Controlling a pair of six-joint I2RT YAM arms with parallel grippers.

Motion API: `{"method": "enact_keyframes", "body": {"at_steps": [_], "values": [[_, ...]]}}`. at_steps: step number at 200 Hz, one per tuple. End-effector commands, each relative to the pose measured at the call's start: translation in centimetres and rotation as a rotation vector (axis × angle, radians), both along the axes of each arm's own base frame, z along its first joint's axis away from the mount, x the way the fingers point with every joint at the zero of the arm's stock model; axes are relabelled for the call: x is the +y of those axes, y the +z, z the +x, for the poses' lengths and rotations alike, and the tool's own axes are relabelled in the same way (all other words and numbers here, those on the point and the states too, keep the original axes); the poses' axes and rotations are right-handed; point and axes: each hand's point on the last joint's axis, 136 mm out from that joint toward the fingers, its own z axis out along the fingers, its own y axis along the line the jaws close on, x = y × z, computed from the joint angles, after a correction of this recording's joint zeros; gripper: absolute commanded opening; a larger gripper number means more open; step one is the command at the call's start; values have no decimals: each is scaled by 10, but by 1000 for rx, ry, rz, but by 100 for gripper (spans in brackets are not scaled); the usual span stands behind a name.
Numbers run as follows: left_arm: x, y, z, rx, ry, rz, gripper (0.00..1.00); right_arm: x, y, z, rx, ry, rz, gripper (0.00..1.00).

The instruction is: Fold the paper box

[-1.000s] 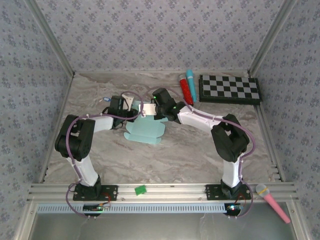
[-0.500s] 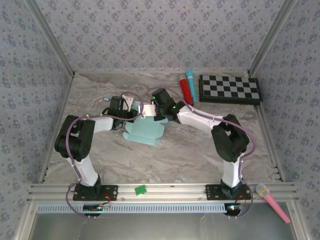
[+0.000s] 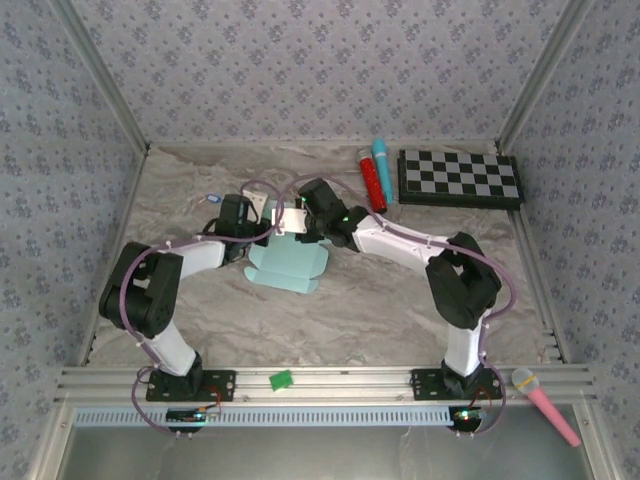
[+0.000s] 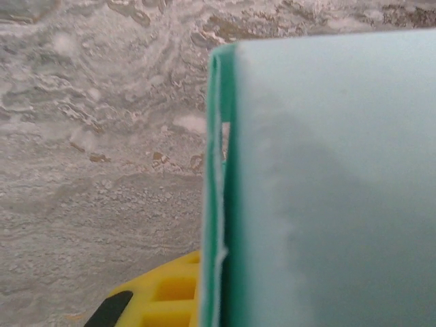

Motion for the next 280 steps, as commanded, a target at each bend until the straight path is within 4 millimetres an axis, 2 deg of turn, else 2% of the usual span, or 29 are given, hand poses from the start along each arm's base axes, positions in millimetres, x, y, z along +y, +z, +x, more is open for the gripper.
{"method": "enact_keyframes", "body": {"at_steps": [1, 57, 90, 128, 164, 201, 213, 256, 280], "values": [[4, 18, -1, -29, 50, 8, 0, -2, 45, -1, -42, -76, 136, 57], [22, 16, -15, 60, 172, 16, 1, -26, 109, -15, -7, -223, 376, 63], [30, 17, -27, 140, 247, -7, 1, -50, 120, -14, 106, -395, 493, 66], [22, 22, -39, 243, 257, -78, 0, -80, 104, -5, 311, -661, 551, 68], [12, 27, -46, 326, 238, -117, 0, -85, 82, 1, 446, -779, 530, 67], [12, 29, -52, 344, 235, -118, 0, -78, 67, 8, 571, -822, 525, 62], [11, 29, -53, 351, 228, -121, 0, -76, 64, 11, 585, -833, 523, 57], [12, 28, -55, 377, 232, -112, 0, -73, 51, 24, 570, -879, 487, 28], [11, 27, -55, 383, 235, -111, 0, -71, 46, 25, 572, -880, 472, 20]]}}
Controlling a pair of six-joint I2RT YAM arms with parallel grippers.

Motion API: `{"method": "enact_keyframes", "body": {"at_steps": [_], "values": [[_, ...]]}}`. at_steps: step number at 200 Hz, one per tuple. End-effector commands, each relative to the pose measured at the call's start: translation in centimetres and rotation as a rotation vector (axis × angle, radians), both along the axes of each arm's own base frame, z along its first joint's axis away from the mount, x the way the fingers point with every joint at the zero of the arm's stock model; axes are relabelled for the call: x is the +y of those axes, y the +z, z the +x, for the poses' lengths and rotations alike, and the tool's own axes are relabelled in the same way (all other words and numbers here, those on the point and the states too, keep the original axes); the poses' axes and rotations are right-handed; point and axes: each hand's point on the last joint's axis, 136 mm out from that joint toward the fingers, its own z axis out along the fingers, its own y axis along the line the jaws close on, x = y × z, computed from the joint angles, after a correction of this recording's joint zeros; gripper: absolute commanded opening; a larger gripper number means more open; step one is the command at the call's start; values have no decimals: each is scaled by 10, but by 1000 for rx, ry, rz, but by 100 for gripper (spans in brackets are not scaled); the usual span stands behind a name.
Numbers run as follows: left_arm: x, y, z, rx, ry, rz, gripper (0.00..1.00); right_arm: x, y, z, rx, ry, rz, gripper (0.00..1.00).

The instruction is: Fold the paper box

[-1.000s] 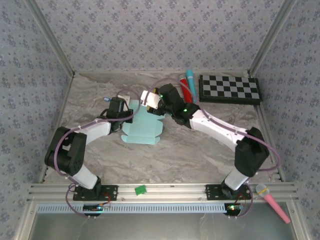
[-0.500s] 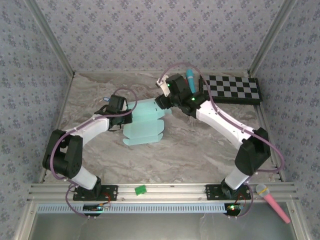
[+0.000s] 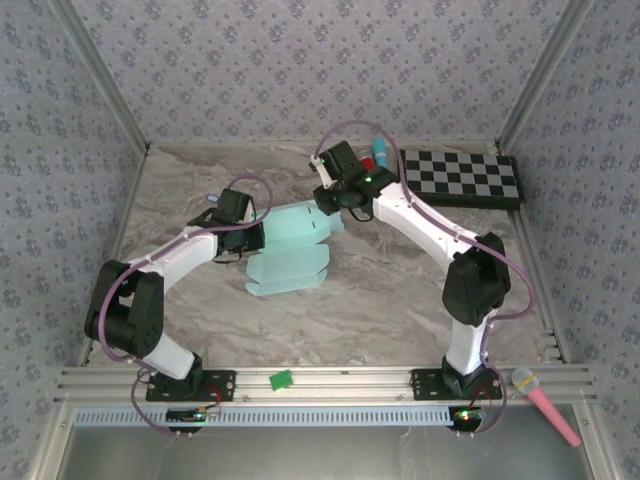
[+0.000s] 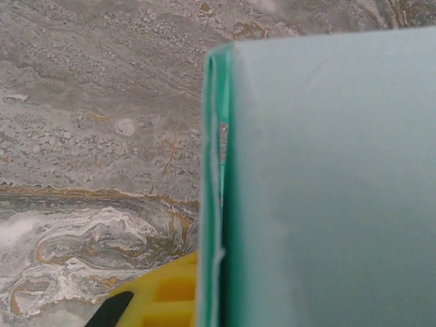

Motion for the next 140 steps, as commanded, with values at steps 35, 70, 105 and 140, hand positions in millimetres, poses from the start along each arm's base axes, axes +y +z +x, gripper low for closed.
{"method": "enact_keyframes", "body": {"at_steps": [35, 70, 105, 140], "values": [[-8, 18, 4, -11, -5, -35, 0, 7, -12, -4, 43, 11, -29, 14], [-8, 17, 5, -5, 6, -39, 0, 12, -22, -6, 68, 23, -37, 14], [-10, 15, 4, 2, 22, -54, 0, 17, -27, -7, 81, 23, -40, 14], [-10, 14, 4, 7, 23, -55, 0, 16, -25, -6, 58, 11, -79, 15]]}}
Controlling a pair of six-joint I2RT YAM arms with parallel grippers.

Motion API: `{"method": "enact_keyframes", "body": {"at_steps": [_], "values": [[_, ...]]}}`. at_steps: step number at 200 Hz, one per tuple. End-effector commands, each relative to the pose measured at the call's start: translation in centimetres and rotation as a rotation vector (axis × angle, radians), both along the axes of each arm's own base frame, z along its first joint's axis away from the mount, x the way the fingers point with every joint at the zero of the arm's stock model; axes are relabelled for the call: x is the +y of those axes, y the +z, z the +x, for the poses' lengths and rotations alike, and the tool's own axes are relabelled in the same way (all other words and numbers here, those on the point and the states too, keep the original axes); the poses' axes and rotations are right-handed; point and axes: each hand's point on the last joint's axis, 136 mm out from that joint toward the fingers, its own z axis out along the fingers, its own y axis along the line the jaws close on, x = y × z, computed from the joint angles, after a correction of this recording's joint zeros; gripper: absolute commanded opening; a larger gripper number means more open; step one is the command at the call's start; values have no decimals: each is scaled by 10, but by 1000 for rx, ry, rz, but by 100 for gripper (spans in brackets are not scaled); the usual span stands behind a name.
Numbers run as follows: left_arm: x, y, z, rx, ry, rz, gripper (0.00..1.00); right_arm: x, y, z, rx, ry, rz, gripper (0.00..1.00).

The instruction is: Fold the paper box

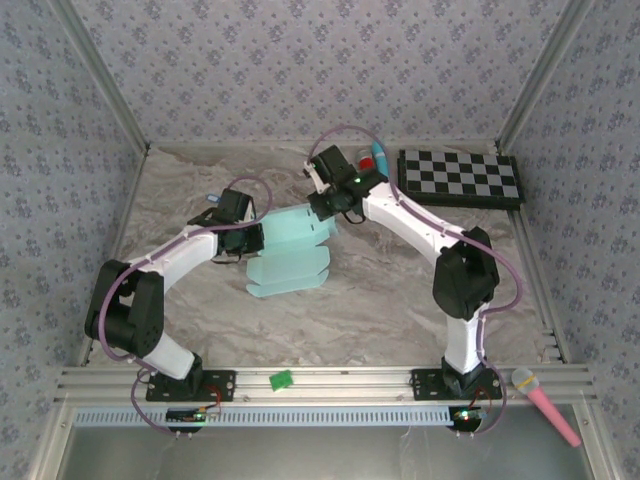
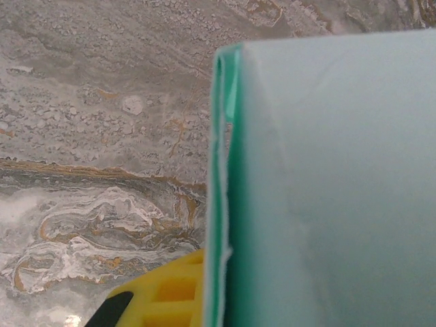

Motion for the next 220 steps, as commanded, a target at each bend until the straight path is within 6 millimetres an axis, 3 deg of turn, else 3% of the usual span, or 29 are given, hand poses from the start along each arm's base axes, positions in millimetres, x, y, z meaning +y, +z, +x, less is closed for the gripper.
{"method": "enact_keyframes", "body": {"at_steps": [1, 65, 122, 197, 220], "values": [[-12, 17, 10, -36, 2, -56, 0, 2, -2, -3, 9, -10, -41, 15], [-11, 16, 10, -34, 1, -47, 0, -30, 11, 9, -86, -128, -190, 16], [-10, 15, 8, -25, 3, -42, 0, -15, 27, 3, -144, -67, -183, 14], [-11, 14, 9, -17, 1, -44, 0, -6, 19, 2, -153, -58, -221, 13], [-11, 15, 10, -21, 0, -46, 0, 1, 8, -3, -102, -21, -211, 13]]}}
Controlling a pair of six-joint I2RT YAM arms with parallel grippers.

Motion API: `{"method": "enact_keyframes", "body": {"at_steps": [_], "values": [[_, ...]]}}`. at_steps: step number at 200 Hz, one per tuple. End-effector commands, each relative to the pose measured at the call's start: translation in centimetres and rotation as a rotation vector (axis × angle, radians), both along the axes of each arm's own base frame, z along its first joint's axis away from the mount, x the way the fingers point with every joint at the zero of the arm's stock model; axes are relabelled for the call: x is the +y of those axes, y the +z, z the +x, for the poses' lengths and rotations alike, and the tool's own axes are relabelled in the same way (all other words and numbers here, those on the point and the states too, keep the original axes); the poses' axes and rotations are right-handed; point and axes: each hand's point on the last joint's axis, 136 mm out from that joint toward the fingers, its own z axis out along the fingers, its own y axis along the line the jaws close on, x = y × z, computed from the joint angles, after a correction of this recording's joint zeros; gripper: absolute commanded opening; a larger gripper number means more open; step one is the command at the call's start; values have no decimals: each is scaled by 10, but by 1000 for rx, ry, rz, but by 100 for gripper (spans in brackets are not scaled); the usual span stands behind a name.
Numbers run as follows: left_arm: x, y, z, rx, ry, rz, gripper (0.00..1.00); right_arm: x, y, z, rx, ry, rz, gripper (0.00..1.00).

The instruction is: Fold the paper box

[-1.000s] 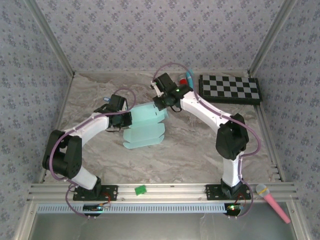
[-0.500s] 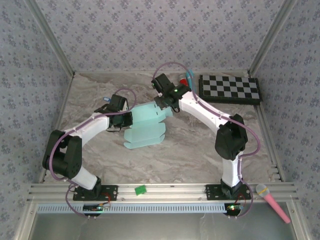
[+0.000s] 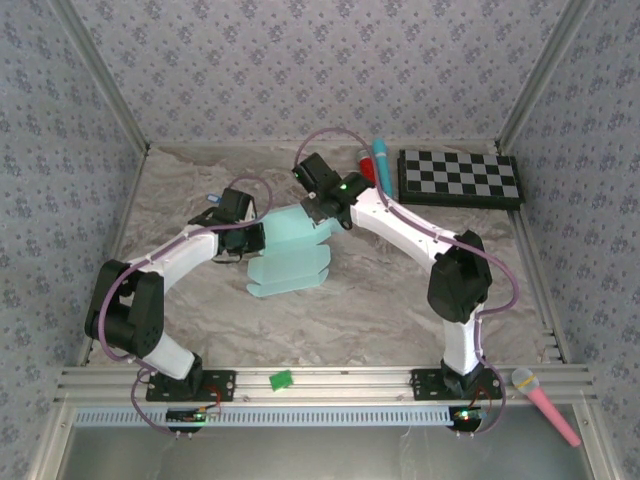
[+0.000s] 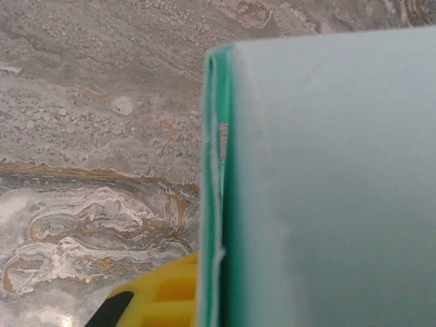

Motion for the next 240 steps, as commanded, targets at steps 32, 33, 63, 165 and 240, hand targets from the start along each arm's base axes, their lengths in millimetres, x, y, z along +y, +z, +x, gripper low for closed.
{"method": "enact_keyframes", "body": {"at_steps": [32, 33, 63, 165, 240], "values": [[-8, 13, 9, -18, 5, -37, 0, 14, -19, -6, 102, 48, 25, 12], [-8, 13, 8, -18, 5, -37, 0, 14, -19, -7, 105, 49, 28, 12], [-9, 14, 9, -17, 16, -49, 0, 20, -26, -10, 158, 46, 122, 13], [-12, 12, 10, -12, 22, -72, 0, 27, -19, -2, 237, -25, 558, 15], [-13, 11, 10, -13, 17, -74, 0, 39, -17, -2, 259, 13, 619, 17]]}}
